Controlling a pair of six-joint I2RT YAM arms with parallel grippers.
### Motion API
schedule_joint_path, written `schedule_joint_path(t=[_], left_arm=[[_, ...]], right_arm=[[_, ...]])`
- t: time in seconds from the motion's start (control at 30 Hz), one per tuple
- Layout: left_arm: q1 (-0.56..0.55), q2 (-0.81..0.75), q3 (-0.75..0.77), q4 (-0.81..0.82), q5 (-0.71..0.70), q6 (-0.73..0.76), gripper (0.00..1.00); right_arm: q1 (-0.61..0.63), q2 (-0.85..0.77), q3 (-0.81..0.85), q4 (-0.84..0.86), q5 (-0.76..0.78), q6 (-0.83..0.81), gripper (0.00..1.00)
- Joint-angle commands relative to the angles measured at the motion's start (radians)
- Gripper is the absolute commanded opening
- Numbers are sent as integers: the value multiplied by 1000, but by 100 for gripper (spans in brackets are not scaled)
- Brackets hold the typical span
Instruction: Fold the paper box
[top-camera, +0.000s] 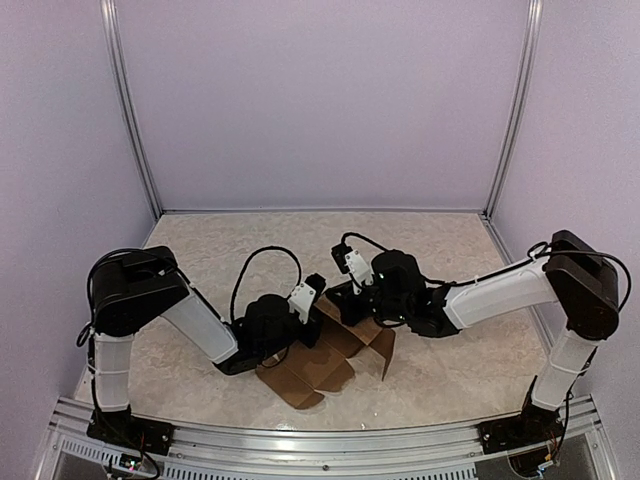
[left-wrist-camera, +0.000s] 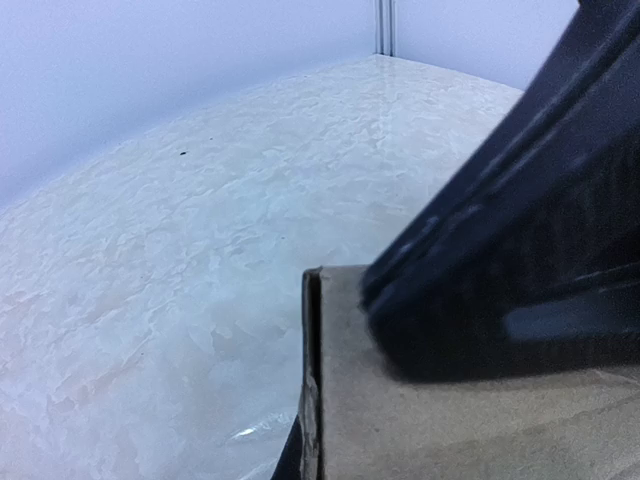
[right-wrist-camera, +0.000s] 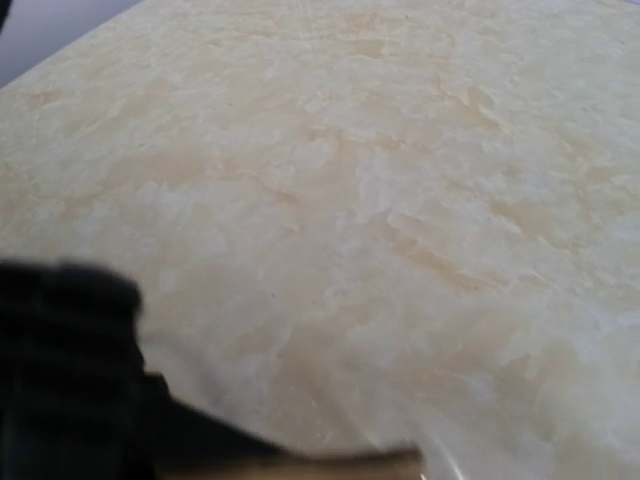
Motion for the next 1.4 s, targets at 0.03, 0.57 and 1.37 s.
schedule_joint_path(t=[0.03,0.57,1.37], left_arm=[[-3,-55,-30,-22,-105,0,0],[-4,-207,42,-416,-303,-258,0],[-72,-219,140,-772,-463,-658,0]], right_arm=[[7,-103,6,-118,27,1,1],[4,-385,82,-604,86,91,0],[1,-197,277,-784,136,226,0]])
